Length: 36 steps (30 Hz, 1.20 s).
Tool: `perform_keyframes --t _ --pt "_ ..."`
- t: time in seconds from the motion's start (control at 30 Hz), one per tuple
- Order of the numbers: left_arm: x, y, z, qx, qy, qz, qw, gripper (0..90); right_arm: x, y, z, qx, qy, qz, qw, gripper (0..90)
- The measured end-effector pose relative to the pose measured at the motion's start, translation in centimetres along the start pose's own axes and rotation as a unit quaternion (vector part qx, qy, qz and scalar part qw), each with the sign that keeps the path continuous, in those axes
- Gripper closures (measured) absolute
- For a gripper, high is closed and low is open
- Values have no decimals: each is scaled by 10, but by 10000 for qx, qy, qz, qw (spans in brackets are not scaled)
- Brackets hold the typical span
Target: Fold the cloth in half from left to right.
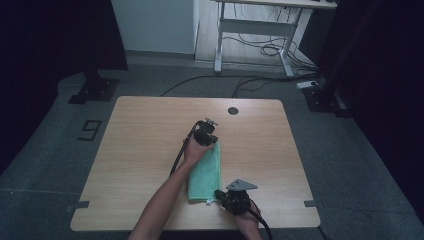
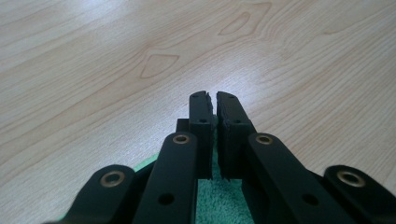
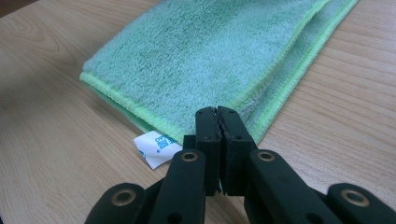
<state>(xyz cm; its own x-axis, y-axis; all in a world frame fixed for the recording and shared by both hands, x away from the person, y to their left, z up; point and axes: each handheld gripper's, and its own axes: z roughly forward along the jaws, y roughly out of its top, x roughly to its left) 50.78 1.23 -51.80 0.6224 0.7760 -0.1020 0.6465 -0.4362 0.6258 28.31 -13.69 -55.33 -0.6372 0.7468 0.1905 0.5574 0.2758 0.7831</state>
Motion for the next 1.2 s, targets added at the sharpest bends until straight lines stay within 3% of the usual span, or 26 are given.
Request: perform_keyframes --t 0.1,0.3,0.43,0.7,0.9,0.97,1.0,1.2 --pt "-1 0 0 -21 -136 -5 9999 840 0 0 0 1 8 5 10000 866" --pt "-2 -2 -3 -39 -283 13 9996 645 -1 0 0 17 11 32 10000 848" --pt "1 -3 -15 -189 -336 -17 9993 538 -1 0 0 21 11 45 10000 831" --pt "9 -8 -45 -540 -390 -125 9977 464 -4 1 0 27 23 76 10000 792" --pt "19 -20 -63 -587 -354 -145 9975 456 -2 1 -1 -43 6 105 9999 595" --pt "23 -24 -65 -558 -345 -145 9977 459 0 2 -1 -66 35 114 9999 579" --pt "25 -27 -65 -531 -312 -153 9980 460 -1 2 -1 -72 54 135 9999 583" --pt "32 -39 -57 -259 -135 -137 9995 471 -7 0 -3 -100 64 300 9995 817"
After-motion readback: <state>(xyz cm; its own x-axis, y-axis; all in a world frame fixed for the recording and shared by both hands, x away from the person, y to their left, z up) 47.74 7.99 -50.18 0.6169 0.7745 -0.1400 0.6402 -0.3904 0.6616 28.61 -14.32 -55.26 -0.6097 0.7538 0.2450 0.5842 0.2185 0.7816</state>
